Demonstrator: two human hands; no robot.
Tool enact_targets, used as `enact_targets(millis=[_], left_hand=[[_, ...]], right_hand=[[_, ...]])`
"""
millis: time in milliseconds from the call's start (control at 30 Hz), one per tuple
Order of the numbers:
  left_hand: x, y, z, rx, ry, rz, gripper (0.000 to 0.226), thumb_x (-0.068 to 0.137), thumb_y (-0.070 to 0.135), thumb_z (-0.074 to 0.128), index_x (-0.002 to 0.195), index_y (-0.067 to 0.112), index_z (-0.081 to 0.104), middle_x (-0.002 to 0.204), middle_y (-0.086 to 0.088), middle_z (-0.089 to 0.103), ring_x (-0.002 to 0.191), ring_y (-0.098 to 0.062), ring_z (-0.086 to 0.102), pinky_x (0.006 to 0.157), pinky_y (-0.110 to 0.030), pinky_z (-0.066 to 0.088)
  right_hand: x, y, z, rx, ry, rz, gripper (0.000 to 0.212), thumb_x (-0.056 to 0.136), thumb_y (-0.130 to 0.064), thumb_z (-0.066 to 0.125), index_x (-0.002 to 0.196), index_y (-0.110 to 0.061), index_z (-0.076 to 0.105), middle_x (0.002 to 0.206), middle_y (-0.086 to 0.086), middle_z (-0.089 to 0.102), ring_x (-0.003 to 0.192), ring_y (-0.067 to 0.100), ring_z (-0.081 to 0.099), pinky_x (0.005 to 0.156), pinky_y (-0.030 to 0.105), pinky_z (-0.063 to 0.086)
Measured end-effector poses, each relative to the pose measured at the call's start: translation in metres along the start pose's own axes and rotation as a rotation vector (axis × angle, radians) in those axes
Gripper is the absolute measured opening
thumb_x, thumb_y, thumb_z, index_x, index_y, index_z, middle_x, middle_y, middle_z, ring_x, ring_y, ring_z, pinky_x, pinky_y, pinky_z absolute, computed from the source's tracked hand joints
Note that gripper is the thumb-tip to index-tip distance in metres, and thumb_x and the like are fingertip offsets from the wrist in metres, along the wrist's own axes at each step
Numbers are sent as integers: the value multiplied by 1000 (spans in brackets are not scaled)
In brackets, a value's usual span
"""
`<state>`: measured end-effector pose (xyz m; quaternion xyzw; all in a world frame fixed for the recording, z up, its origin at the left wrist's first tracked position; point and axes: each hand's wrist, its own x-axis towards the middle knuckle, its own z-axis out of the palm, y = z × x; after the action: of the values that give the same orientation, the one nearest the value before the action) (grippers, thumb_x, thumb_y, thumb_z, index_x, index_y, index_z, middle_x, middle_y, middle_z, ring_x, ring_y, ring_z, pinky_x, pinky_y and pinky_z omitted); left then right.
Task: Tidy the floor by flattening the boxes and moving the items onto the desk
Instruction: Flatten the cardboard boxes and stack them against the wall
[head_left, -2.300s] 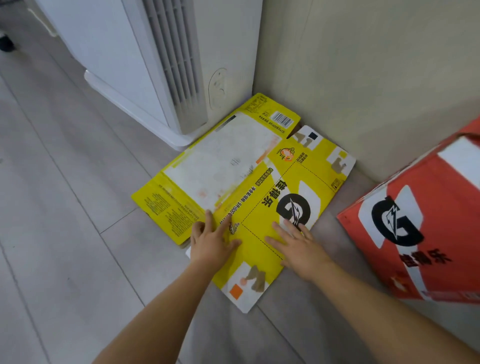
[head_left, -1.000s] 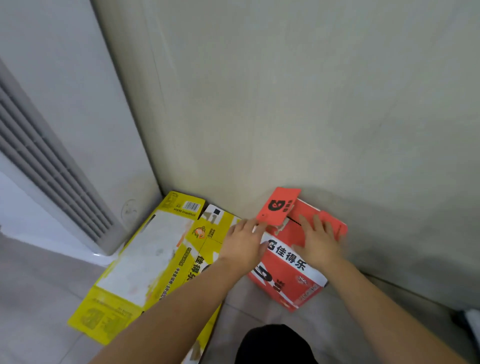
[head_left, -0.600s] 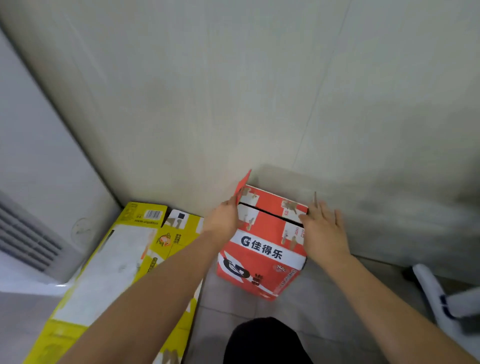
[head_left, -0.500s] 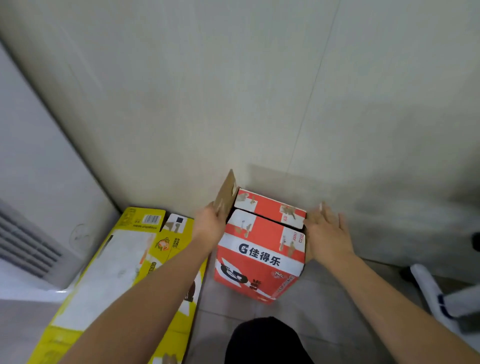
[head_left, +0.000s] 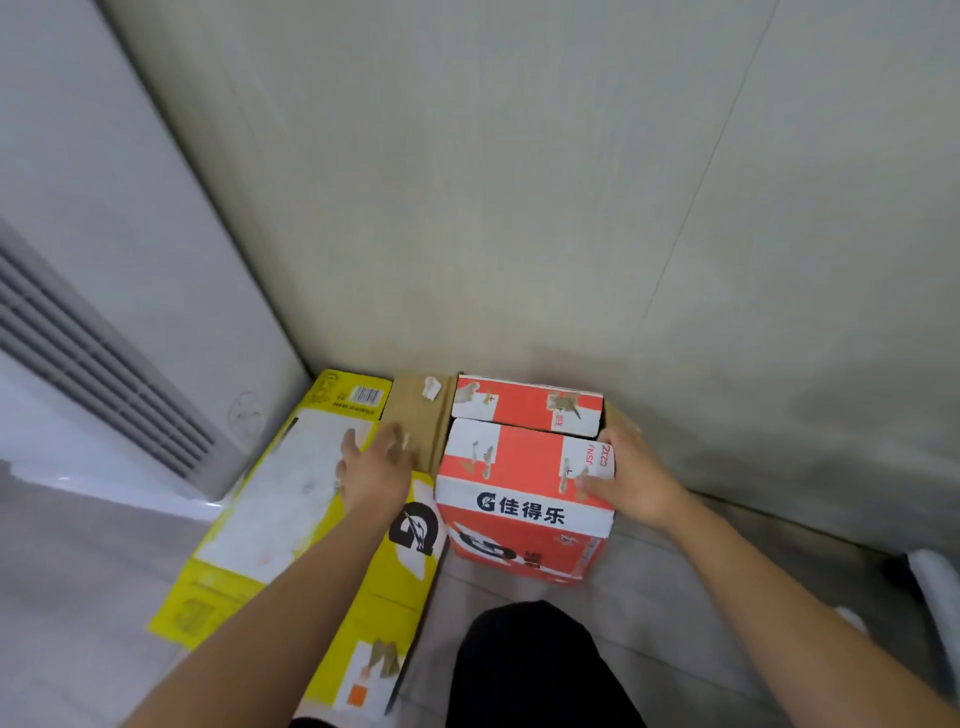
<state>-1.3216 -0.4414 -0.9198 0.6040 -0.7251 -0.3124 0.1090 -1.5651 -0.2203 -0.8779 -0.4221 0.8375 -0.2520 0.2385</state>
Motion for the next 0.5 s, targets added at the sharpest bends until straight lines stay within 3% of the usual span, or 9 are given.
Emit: enact_targets(millis=[100,200,267,367,433,500], left_hand=[[-7,0,-4,364,47,295,33,101,40,45,132,43,55,164,2,20,152,-29,7,121,-55,0],[-17,-1,-7,404,-34,560,37,97,34,44,130,38,61,157,10,34,153,-17,7,119,-60,-12],[-26,2,-11,411,-113,664,50,88,45,37,132,39,58,158,12,31,153,-13,4,117,-60,-16],[-34,4,-13,331,-154,710,54,88,61,38,136,40,53,156,14,33,153,-11,5,117,-60,-16],[-35,7,-16,200,-150,658,35,92,52,57,125,40,56,151,18,39,152,-10,8,118,-60,-12],[-34,8,-19,91,-133,604,19,93,41,64,111,40,58,147,18,44,152,-12,11,118,-59,-8]], right_hand=[[0,12,5,9,24,-71,52,71,-36,70,120,-36,52,134,-15,42,123,11,43,98,44,48],[-13,14,9,88,103,-135,47,81,-20,70,124,-32,55,146,-17,37,133,7,38,102,38,46],[-25,13,11,146,166,-147,45,86,-17,70,127,-31,56,149,-15,38,133,7,42,98,29,48],[-42,9,12,107,298,-111,29,90,-23,68,117,-15,60,141,-4,53,121,11,53,94,37,54],[-49,2,11,49,310,-165,23,92,-15,65,113,-6,62,132,-2,59,116,12,55,95,38,53],[-52,-7,9,38,287,-232,28,91,-3,62,119,-6,63,135,-9,54,120,15,57,98,34,51]])
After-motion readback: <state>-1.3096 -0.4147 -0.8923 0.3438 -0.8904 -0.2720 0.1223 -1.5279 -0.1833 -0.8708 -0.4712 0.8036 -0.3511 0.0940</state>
